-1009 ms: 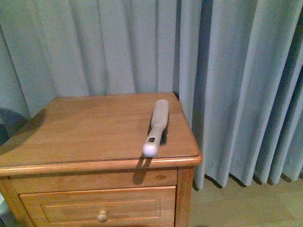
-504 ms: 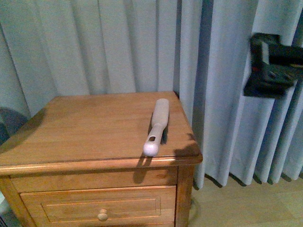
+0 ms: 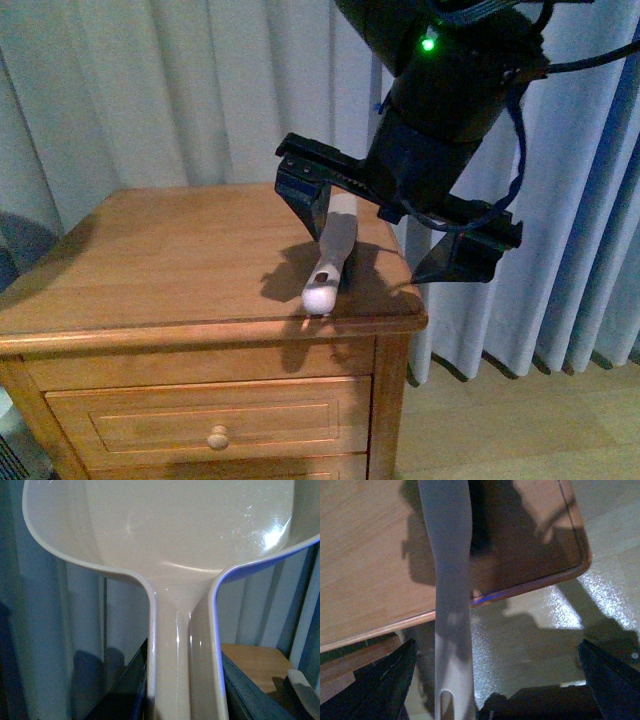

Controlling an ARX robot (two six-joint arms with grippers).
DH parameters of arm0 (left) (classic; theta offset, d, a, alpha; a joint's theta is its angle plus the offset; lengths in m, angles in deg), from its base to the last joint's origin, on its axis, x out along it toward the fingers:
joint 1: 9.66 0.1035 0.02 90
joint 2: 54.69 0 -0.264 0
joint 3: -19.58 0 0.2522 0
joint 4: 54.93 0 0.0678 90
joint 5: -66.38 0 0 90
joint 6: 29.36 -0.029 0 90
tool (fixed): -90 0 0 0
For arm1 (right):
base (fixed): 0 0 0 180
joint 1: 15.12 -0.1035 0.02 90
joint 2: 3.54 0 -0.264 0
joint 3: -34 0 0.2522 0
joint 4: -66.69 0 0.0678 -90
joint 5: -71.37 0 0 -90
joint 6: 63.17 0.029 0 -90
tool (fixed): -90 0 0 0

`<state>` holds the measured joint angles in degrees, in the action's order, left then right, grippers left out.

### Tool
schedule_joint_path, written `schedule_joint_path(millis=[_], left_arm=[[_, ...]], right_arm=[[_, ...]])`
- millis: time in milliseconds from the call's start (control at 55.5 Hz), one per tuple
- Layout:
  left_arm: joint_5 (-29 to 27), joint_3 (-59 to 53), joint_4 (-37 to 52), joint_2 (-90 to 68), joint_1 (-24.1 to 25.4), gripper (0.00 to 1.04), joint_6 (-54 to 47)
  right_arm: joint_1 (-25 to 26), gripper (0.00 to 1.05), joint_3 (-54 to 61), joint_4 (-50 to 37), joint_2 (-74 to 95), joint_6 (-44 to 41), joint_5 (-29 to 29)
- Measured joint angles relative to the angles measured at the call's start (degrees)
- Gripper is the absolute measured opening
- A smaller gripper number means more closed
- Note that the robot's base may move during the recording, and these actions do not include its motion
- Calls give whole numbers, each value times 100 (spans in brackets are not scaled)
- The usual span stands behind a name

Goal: Clean up trash

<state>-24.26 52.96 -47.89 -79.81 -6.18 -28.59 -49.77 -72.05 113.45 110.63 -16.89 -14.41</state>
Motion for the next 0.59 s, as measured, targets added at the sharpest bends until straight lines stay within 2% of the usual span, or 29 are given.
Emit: schedule_joint_path(millis=[594], left_arm=[[0,0,0,0,0,27,0]], right_arm=[[-201,97,-1082,146,1172,267,-184]])
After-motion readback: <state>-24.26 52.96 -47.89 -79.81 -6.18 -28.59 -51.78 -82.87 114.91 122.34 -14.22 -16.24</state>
